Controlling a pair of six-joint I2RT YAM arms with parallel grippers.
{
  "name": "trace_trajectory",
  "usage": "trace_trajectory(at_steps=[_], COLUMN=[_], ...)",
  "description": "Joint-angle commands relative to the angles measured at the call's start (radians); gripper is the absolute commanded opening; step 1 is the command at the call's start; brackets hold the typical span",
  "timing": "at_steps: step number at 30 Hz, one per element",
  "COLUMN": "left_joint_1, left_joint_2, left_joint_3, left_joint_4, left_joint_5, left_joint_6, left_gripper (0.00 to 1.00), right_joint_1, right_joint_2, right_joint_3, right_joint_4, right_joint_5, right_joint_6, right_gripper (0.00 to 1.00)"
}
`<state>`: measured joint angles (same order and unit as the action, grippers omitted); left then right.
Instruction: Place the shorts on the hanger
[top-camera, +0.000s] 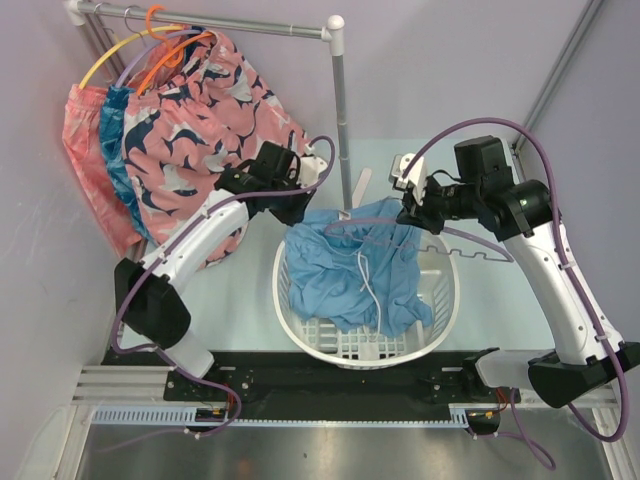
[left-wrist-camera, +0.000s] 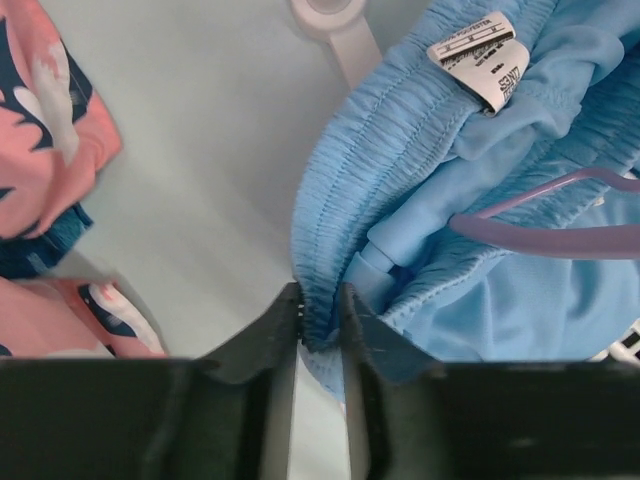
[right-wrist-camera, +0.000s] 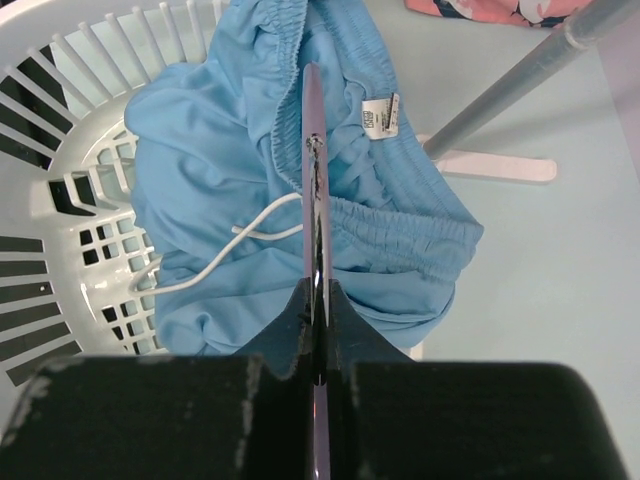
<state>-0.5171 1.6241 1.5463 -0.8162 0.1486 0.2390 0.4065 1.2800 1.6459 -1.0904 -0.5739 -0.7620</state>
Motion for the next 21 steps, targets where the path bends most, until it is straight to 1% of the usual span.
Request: trace_trajectory(at_steps=[1,2,3,4,6,10,12,15,16,17,21], left_joint_1=[-0.003,-0.004,-0.011,-0.015,-0.044,-0.104,-0.113,-0.118,-0.116,-0.116,-0.118], left_joint_2=[-0.044,-0.047,-0.052,-0.058,-0.075,-0.157,-0.182,-0.230,-0.243,-0.271,-0.302], left_joint_3=[0.054,0.063,0.081,0.087,0.084,0.054,0.026,0.003,-0.005,-0.014,-0.040], left_joint_4=[-0.067,-0.078,-0.084,-0.089,-0.083,-0.035,-0.009,0.014,0.026,0.034,0.060], left_joint_5=[0.006,0.031,0.032,0.034,0.037,0.046,0.052,0.110,0.159,0.175,0.224], left_joint_6=[0.002,0.005,0.014,0.022,0.064,0.147,0.186,0.241,0.261,0.276,0.338], left_gripper=[0.15,0.06,0.02,0.00,0.00,0.00,0.00,0.00,0.00,0.00,0.00], right_joint_1=[0.002,0.000,0.002,-0.001,-0.009,-0.015,-0.020,-0.023,-0.023,-0.024,-0.026], right_joint_2=[-0.008,-0.008,-0.008,-0.007,-0.007,-0.002,0.001,0.002,0.002,0.001,-0.001], right_joint_3=[0.014,0.015,0.017,0.018,0.029,0.043,0.049,0.060,0.061,0.061,0.064], right_joint_4=[0.043,0.047,0.053,0.061,0.064,0.058,0.050,0.041,0.040,0.038,0.035], right_joint_5=[-0.035,-0.038,-0.038,-0.047,-0.069,-0.127,-0.150,-0.185,-0.204,-0.213,-0.259], right_joint_6=[-0.022,-0.022,-0.020,-0.022,-0.028,-0.056,-0.074,-0.094,-0.102,-0.108,-0.131], right_gripper=[0.00,0.00,0.00,0.00,0.00,0.00,0.00,0.00,0.00,0.00,0.00])
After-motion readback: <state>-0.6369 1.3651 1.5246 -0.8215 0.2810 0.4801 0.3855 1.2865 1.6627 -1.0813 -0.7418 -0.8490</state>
